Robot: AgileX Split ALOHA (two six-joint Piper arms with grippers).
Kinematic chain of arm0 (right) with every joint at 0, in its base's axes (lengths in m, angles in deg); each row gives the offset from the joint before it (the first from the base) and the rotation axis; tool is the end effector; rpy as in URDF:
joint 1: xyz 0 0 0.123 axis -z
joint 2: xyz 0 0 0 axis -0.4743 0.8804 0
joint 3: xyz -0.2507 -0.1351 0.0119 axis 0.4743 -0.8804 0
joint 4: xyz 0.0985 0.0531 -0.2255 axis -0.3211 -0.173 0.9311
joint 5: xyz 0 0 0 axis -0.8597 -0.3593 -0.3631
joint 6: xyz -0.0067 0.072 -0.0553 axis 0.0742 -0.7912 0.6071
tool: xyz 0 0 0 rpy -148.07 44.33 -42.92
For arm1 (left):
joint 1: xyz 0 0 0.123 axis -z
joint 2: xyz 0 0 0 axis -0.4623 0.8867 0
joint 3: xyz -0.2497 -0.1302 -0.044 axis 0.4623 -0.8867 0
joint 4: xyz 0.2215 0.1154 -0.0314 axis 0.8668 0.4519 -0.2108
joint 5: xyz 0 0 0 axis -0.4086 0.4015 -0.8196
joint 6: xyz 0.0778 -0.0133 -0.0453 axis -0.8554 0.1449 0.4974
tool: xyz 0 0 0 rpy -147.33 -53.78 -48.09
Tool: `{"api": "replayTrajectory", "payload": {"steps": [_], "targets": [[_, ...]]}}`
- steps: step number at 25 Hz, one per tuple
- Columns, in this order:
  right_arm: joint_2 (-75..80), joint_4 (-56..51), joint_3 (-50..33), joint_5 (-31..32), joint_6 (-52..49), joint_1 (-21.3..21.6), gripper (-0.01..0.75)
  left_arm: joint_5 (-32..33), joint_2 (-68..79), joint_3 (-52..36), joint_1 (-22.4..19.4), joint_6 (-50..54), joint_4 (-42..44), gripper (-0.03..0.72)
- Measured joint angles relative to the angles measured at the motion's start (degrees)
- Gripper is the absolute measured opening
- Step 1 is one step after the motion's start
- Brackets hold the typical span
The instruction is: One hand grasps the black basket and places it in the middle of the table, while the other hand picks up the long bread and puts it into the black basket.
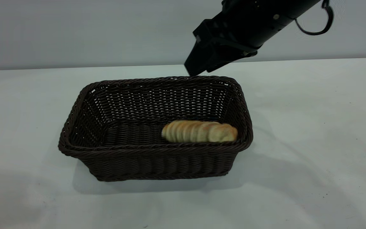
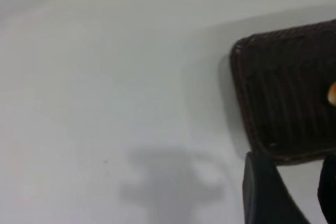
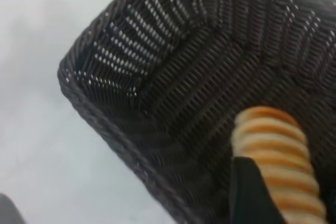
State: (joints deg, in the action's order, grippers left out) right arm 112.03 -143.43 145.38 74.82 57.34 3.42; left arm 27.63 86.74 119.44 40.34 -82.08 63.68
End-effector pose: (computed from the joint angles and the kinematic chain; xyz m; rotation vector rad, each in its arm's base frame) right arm 0.3373 0.1962 0.1912 -0.7703 2.3425 0.6646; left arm 0.2268 -0.0417 0.4454 0.1551 2.3561 -0.0052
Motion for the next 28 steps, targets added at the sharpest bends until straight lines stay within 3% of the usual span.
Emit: {"api": "replayTrajectory", "payload": {"steps": [6,13,19,28], "targets": [[-7.0,23.9,0.0,8.1,-23.9,3.9,0.358,0.3,-4.8,0.0,0.0,1.1,5.0,0.328],[-19.0,49.6,-0.1,24.3,-48.6,4.8,0.358,0.4,-12.8,-5.0,0.0,1.3,8.7,0.328],[-34.8,54.8,-5.6,32.5,-54.8,4.8,0.358,0.4,-24.3,-21.5,0.0,3.3,9.5,0.328],[-63.1,54.8,-22.1,34.8,-59.8,4.8,0.358,0.1,-44.8,-40.3,0.0,4.7,7.2,0.328]]}}
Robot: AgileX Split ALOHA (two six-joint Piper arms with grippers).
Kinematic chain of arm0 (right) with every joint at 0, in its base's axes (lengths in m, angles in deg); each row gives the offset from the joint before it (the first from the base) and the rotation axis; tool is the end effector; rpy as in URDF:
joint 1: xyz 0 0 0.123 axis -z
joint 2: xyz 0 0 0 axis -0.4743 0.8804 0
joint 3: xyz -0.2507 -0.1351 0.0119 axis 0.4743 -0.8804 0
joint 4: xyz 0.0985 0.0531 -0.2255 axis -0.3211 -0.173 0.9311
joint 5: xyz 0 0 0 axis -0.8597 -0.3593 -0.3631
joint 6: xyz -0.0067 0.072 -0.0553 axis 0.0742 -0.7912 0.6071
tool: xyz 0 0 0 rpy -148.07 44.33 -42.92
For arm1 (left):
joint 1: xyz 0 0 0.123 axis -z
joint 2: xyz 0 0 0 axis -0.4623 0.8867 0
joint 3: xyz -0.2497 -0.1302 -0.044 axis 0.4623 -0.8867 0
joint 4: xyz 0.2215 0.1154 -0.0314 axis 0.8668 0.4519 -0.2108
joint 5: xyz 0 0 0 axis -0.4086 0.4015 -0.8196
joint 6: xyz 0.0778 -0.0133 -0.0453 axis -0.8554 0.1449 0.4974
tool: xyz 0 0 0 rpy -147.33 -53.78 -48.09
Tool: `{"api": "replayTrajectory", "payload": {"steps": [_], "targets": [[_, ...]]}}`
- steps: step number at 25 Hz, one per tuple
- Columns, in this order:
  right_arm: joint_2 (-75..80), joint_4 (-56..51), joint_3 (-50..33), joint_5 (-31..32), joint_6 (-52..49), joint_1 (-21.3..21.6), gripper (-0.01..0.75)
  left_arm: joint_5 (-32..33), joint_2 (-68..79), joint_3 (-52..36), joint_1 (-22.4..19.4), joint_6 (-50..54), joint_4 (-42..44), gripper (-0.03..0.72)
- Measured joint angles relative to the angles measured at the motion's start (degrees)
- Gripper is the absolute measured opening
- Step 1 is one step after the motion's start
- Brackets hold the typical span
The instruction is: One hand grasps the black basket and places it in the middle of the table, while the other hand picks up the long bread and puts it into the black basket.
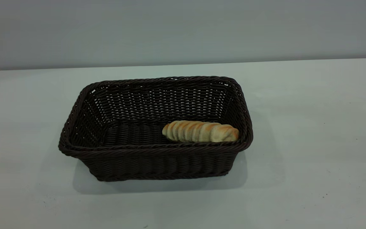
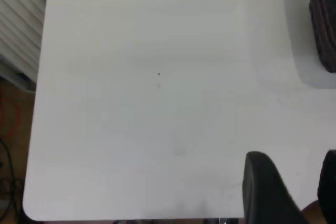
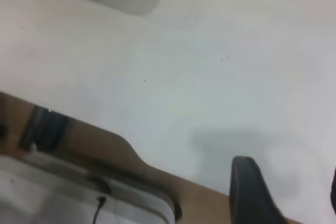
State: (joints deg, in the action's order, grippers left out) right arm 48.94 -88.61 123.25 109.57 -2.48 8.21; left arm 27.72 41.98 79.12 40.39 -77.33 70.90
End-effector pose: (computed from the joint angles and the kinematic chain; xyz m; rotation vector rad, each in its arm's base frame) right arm 0.1102 0.0461 0.3165 -0.4044 2.5395 0.2301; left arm 0.0497 0.0092 0.3463 0.0484 2.2627 0.0926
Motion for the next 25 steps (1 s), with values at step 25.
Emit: {"api": "replayTrajectory", "payload": {"steps": [25], "targets": [[-32.2,6.7,-15.6,3.3,-0.8,0.0,0.358,-1.0,-17.1,-17.0,0.0,1.3,-5.4,0.328]]}}
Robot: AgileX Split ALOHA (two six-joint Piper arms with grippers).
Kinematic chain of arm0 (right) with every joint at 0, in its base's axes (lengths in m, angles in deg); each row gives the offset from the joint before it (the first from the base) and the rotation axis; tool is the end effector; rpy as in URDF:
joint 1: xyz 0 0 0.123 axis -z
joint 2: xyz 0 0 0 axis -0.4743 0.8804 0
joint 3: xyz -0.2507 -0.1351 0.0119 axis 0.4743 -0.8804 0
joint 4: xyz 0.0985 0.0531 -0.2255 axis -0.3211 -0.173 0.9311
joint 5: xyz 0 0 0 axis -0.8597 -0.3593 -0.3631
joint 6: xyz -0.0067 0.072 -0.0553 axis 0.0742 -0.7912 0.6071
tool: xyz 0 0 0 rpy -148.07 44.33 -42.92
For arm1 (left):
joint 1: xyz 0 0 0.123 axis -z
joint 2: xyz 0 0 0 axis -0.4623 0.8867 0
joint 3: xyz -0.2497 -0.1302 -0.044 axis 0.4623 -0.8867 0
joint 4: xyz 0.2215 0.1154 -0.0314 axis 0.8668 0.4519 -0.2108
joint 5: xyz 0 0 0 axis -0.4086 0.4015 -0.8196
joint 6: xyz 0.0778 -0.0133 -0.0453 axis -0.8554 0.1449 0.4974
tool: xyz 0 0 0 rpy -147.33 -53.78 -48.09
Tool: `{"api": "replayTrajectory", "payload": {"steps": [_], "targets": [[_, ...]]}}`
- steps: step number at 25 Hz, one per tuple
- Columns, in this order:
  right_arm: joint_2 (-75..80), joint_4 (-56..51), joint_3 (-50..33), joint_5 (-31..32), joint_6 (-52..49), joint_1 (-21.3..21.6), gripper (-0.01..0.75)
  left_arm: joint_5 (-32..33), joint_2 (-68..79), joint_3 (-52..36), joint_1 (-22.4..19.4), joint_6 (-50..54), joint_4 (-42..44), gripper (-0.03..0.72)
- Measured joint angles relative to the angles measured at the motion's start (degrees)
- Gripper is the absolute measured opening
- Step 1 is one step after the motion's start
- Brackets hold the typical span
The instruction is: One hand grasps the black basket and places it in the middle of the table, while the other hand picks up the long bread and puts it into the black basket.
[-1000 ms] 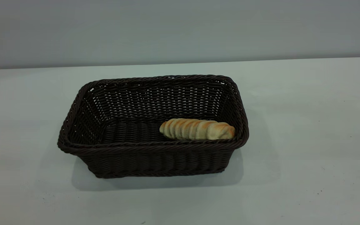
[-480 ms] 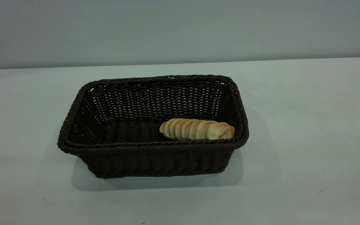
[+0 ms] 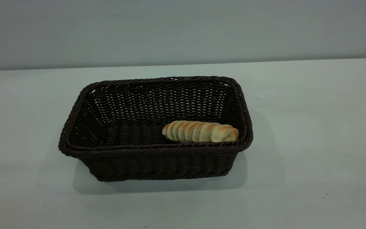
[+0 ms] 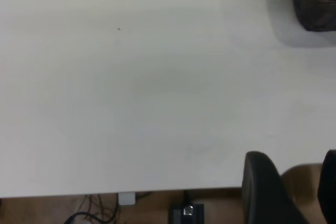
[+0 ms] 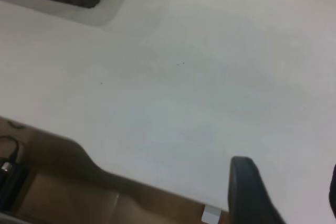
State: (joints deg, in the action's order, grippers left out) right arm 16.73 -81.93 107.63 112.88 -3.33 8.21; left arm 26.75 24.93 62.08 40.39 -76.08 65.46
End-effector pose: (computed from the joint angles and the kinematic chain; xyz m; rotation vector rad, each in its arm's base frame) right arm 0.0207 0.0032 0.2694 -0.3658 2.3000 0.1321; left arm 0.0153 0.0089 0.2693 0.0267 2.2649 -0.0396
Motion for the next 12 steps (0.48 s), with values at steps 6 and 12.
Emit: {"api": "replayTrajectory", "payload": {"steps": [6,12], "targets": [[0.0,-0.8,-0.3,-2.3,0.0,0.0,0.358,-0.3,0.0,0.0,0.0,-3.7,-3.8,0.328],[0.0,-0.8,-0.9,-1.6,-0.1,0.0,0.358,-0.4,0.0,0.0,0.0,-4.3,-4.6,0.328]]}}
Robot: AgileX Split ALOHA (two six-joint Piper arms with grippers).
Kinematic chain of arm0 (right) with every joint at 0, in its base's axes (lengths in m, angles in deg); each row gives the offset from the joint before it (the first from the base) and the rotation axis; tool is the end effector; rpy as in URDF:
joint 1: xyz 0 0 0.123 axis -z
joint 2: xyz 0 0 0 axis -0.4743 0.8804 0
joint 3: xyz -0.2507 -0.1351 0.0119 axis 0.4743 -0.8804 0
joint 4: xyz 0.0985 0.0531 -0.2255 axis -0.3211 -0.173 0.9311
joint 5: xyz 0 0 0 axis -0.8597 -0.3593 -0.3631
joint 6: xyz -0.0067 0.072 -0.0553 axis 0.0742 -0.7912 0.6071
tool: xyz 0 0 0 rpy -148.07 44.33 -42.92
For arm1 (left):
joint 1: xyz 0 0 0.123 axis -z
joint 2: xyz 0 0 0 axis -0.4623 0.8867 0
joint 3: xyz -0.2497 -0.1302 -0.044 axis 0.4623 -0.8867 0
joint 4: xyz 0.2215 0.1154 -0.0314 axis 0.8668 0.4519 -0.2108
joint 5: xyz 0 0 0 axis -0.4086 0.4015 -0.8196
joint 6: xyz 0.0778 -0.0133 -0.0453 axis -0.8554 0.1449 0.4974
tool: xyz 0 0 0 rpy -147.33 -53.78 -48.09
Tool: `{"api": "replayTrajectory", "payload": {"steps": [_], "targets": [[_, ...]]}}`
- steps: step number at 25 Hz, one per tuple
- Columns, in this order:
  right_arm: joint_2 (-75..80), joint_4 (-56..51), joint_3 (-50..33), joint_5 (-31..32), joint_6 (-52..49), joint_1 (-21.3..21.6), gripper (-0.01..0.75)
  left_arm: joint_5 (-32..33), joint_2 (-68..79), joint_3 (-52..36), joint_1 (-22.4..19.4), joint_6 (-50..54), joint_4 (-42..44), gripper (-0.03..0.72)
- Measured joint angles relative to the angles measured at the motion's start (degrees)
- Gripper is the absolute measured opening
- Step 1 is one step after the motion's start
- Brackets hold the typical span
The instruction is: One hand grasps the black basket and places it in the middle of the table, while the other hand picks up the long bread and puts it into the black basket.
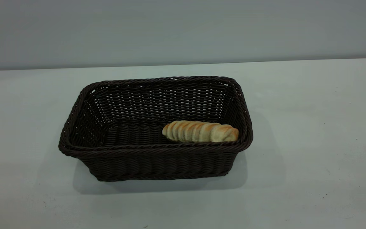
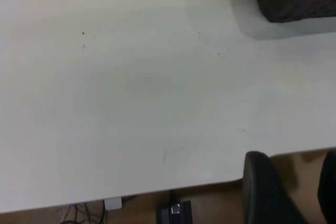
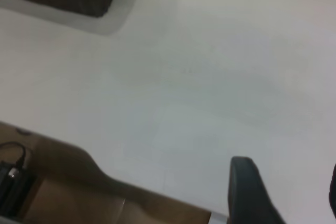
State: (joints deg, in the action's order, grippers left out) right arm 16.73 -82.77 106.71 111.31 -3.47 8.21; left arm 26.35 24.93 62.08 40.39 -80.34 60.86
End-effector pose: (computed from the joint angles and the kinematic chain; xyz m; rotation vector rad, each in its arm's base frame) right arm 0.0227 0.0053 0.2665 -0.3621 2.2911 0.1539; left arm 0.0145 0.0023 0.2691 0.1117 2.2663 -0.1008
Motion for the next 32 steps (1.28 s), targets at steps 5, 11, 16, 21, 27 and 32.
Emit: {"api": "replayTrajectory", "payload": {"steps": [5,11,16,21,27,32], "targets": [[0.0,0.0,0.0,0.3,-0.1,0.0,0.358,0.0,0.0,0.0,0.0,-0.1,0.0,0.328],[0.0,0.0,-0.1,0.3,-0.1,0.1,0.358,0.0,-1.3,0.0,-0.3,-0.2,0.0,0.328],[-4.5,-0.1,-0.1,0.3,-0.1,7.8,0.358,0.0,-6.9,0.0,-6.0,-0.2,-0.1,0.328],[-6.2,-0.1,-0.1,0.8,0.0,16.1,0.358,0.2,-9.3,0.0,-9.8,-0.2,-0.1,0.328],[-6.2,-0.1,-0.1,0.8,-0.1,17.2,0.358,0.3,-9.4,0.0,-10.4,-0.2,-0.1,0.328],[-6.2,-0.1,-0.1,0.8,-0.1,17.2,0.358,0.3,-9.4,0.0,-10.4,-0.2,-0.1,0.328]]}}
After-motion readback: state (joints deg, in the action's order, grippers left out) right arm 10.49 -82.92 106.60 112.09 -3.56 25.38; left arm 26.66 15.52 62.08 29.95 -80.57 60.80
